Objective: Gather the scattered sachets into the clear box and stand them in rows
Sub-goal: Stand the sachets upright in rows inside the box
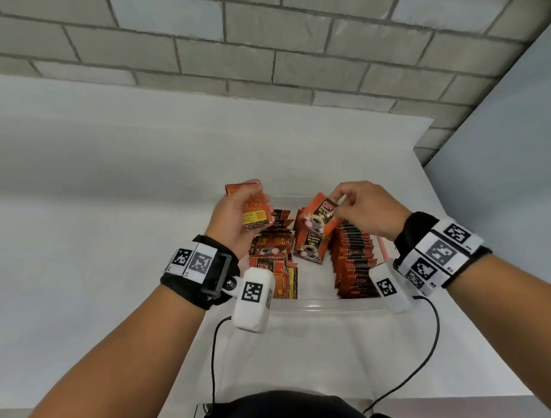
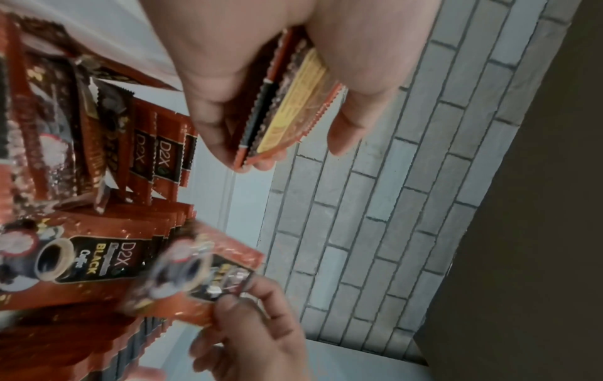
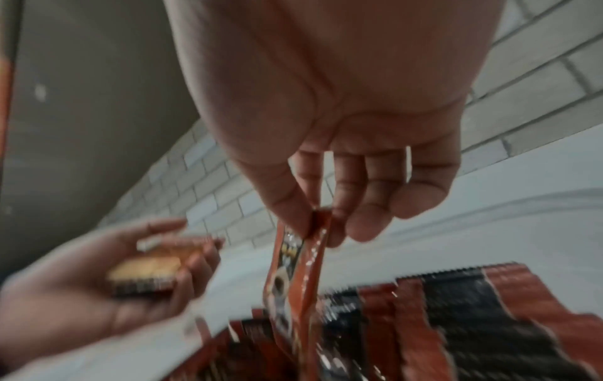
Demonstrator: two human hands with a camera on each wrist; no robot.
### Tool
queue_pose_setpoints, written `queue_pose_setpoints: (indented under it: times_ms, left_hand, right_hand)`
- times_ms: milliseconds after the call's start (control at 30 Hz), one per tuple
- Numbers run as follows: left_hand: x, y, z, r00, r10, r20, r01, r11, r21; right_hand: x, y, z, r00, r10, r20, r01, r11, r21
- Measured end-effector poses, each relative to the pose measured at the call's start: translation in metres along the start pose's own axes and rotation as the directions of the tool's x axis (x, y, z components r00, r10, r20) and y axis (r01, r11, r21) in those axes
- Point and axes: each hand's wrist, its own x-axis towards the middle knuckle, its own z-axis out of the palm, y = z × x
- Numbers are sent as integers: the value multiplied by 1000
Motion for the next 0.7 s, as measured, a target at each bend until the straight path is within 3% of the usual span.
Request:
queue_pose_setpoints:
  times_ms: [133, 300, 700]
  left_hand:
    - [-1, 3, -4, 1000, -2, 11, 2, 1000, 7]
    - [-5, 5, -6, 1000, -6, 15, 6, 1000, 22]
    - [-7, 6, -8, 1000, -5, 26, 4, 999, 40]
  right_hand:
    - [9, -3, 18, 976, 18, 215, 51, 949, -310]
    - [18, -8, 33, 963, 39, 267, 112, 844, -524]
    - [19, -11, 30, 961, 38, 274, 128, 818, -561]
